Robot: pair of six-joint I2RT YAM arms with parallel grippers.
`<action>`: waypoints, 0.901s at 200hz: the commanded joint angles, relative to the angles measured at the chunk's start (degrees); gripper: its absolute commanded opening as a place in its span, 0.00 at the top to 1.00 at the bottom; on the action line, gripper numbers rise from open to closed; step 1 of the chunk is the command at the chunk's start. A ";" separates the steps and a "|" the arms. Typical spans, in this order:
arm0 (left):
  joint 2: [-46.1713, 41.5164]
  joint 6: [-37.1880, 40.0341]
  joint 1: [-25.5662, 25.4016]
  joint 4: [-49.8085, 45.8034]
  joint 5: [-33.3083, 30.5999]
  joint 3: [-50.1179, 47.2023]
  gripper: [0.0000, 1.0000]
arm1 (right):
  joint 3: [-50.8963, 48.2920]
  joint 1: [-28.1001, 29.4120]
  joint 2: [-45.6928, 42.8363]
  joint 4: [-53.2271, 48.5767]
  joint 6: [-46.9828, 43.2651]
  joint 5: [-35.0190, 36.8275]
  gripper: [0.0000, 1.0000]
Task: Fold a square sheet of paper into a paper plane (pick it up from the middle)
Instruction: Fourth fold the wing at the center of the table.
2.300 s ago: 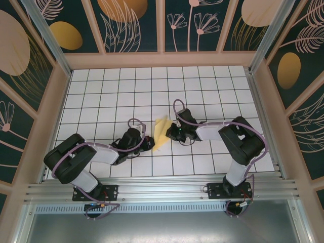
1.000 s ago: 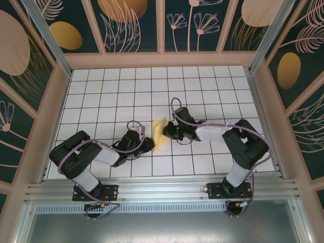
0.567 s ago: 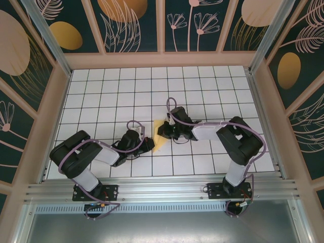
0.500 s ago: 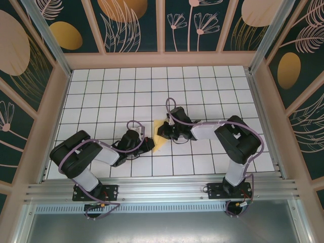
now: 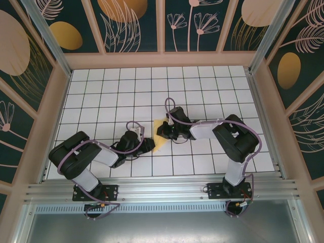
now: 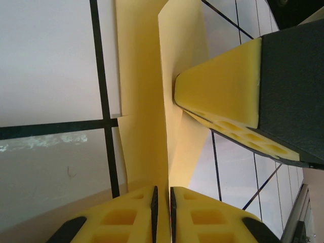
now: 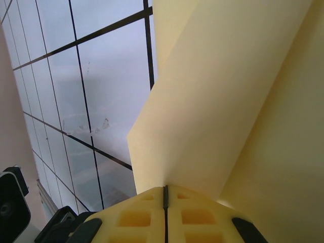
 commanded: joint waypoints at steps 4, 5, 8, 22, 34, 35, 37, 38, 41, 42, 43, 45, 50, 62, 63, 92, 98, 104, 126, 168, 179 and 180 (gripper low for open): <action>-0.51 -0.31 0.41 0.78 1.73 -1.37 0.86 | 1.44 0.32 0.76 -0.12 0.40 0.84 0.91; -0.51 -0.30 0.41 0.79 1.78 -1.36 0.86 | 1.41 0.27 0.78 -0.12 0.37 0.84 0.91; -0.38 -0.29 0.44 0.75 1.89 -1.35 0.86 | 1.46 0.31 0.76 -0.12 0.39 0.87 0.91; -0.03 -0.29 0.48 0.88 2.23 -1.35 0.85 | 1.47 0.32 0.82 -0.27 0.37 0.93 0.91; 0.16 -0.20 0.42 0.97 2.51 -1.27 0.88 | 1.41 0.32 0.83 -0.21 0.35 0.85 0.91; 0.17 -0.20 0.41 0.97 2.52 -1.27 0.89 | 1.45 0.32 0.82 -0.21 0.34 0.85 0.91; 0.22 -0.14 0.47 0.92 2.52 -1.26 0.89 | 1.41 0.32 0.83 -0.21 0.34 0.85 0.91; 0.19 -0.17 0.44 0.95 2.52 -1.31 0.90 | 1.44 0.32 0.82 -0.21 0.39 0.84 0.91; 0.25 -0.20 0.41 0.97 2.53 -1.27 0.90 | 1.48 0.32 0.83 -0.21 0.36 0.84 0.91; 0.26 -0.20 0.41 0.97 2.53 -1.26 0.90 | 1.44 0.32 0.86 -0.21 0.35 0.84 0.91; 0.26 -0.20 0.41 0.97 2.53 -1.26 0.91 | 1.46 0.32 0.88 -0.21 0.35 0.84 0.91; 0.26 -0.20 0.40 0.97 2.53 -1.24 0.91 | 1.41 0.36 0.89 -0.27 0.39 0.91 0.91; 0.35 -0.20 0.41 1.05 2.53 -1.30 0.92 | 1.42 0.32 0.85 -0.34 0.35 1.00 0.91; 0.57 -0.16 0.45 1.06 2.61 -1.17 0.97 | 1.49 0.32 0.97 -0.44 0.34 1.10 0.91; 0.59 -0.18 0.47 1.06 2.61 -1.17 0.97 | 1.53 0.32 1.02 -0.45 0.34 1.11 0.91; 1.60 -0.53 0.41 1.57 2.88 -1.26 1.00 | 1.82 0.32 1.29 -1.17 0.16 1.11 0.91; 1.83 -0.70 0.47 1.75 2.79 -1.34 1.00 | 1.71 0.32 1.38 -1.25 0.15 1.19 0.91; 2.08 -1.04 0.46 2.07 2.79 -1.56 1.00 | 1.71 0.36 1.41 -1.20 0.10 1.12 0.91; 2.37 -2.22 0.41 1.14 1.12 -2.01 1.00 | 1.90 0.20 1.16 -1.17 -0.03 1.02 0.90; 2.37 -2.90 0.46 -3.51 -1.29 -1.26 1.00 | 2.04 0.23 -0.18 -0.84 -0.76 -0.09 0.89; 2.35 -3.21 0.45 -4.60 -1.93 -1.27 1.00 | 1.86 0.23 -0.50 -0.50 -0.96 -0.86 0.89; 2.36 -3.20 0.47 -4.63 -1.94 -1.27 1.00 | 1.89 0.19 -0.51 -0.48 -1.01 -0.93 0.89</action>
